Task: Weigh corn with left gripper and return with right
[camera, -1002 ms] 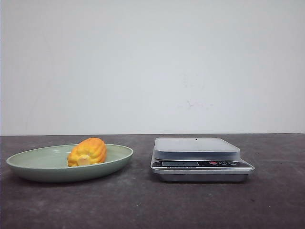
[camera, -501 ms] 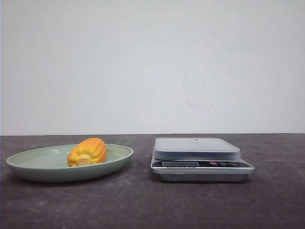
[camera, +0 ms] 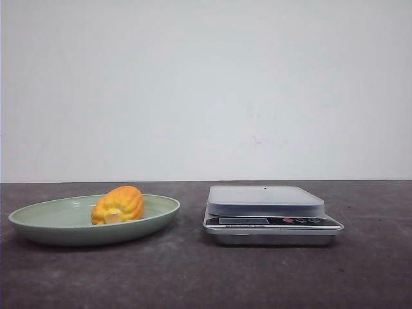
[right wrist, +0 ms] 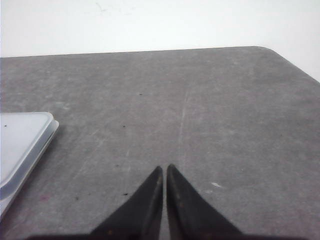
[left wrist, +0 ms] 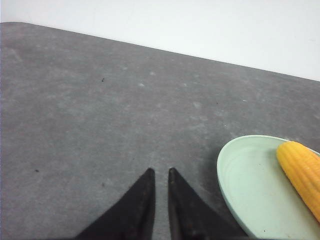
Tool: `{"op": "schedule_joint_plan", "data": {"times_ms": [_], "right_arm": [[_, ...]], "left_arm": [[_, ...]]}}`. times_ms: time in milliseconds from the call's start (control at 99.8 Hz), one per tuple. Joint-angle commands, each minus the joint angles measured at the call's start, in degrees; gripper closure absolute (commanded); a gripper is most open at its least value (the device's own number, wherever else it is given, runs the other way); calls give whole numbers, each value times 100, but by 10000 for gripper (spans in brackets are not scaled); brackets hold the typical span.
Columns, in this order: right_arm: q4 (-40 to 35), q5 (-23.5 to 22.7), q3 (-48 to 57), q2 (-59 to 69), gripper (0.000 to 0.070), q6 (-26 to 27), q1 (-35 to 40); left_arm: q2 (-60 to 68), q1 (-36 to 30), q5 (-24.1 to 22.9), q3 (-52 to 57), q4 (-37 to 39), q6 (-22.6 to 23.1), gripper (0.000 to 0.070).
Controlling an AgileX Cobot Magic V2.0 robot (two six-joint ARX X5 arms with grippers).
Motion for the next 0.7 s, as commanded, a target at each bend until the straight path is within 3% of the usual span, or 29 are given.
{"op": "schedule_joint_plan", "data": {"times_ms": [0, 261, 361, 501, 691], "right_arm": [[118, 9, -31, -7, 693, -42, -11], [308, -348, -31, -4, 693, 345, 4], [365, -474, 116, -4, 698, 815, 7], [262, -459, 892, 426, 699, 1565, 7], [-201, -669, 2396, 1714, 691, 1427, 7]], "left_arm": [[-7, 4, 26, -83, -15, -28, 700], [-7, 2, 52, -81, 26, -162, 700], [7, -2, 181, 59, 74, -455, 696], [319, -66, 367, 765, 76, -1154, 690], [1574, -90, 503, 2382, -168, -979, 690]]}}
